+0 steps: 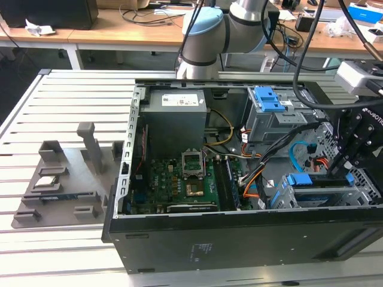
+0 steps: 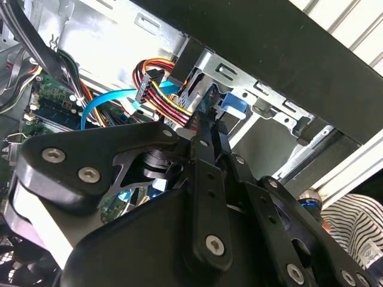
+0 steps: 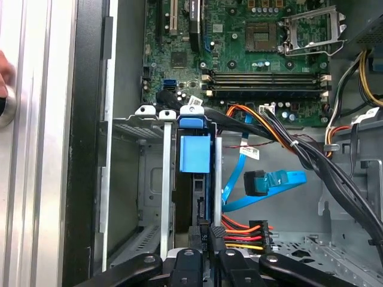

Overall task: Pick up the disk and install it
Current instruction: 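Insert the first disk wire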

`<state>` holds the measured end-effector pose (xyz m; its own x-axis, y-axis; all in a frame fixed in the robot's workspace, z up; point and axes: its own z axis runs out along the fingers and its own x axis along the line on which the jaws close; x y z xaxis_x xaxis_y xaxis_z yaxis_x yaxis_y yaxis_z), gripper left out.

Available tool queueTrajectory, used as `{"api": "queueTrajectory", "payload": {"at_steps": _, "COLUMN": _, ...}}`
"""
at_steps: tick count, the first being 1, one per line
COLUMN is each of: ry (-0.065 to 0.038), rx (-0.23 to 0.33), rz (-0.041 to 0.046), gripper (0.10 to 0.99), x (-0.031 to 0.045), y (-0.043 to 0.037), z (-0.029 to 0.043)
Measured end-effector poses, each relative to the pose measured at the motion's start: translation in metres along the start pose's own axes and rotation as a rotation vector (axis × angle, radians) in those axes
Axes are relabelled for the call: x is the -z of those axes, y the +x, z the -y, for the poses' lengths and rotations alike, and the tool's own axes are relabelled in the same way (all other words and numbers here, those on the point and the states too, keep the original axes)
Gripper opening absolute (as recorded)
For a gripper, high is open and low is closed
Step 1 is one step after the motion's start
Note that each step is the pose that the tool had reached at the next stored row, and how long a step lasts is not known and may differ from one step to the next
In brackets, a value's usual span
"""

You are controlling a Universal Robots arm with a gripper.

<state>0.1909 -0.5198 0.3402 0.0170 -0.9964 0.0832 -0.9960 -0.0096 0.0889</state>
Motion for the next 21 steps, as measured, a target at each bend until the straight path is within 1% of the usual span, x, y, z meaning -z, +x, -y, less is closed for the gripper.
{"api": "queueTrajectory", "payload": {"at_steps": 5, "ry": 0.000, "rx": -0.004, "rz": 0.0012, "gripper": 0.173, "x": 0.0003, "y": 0.0000, "z": -0.0001}}
{"api": "queueTrajectory", "payload": {"at_steps": 9, "ry": -0.003, "rx": -0.037, "rz": 0.0035, "gripper": 0.173, "x": 0.0007, "y": 0.0000, "z": -0.0001}}
{"api": "queueTrajectory", "payload": {"at_steps": 11, "ry": -0.004, "rx": -0.044, "rz": 0.0042, "gripper": 0.173, "x": 0.0007, "y": 0.0000, "z": 0.0000}}
{"api": "queueTrajectory", "payload": {"at_steps": 16, "ry": -0.004, "rx": -0.049, "rz": 0.0045, "gripper": 0.173, "x": 0.0025, "y": 0.0007, "z": 0.0009}}
{"api": "queueTrajectory", "payload": {"at_steps": 21, "ry": -0.004, "rx": -0.051, "rz": 0.0047, "gripper": 0.173, "x": 0.0008, "y": 0.0016, "z": 0.0012}}
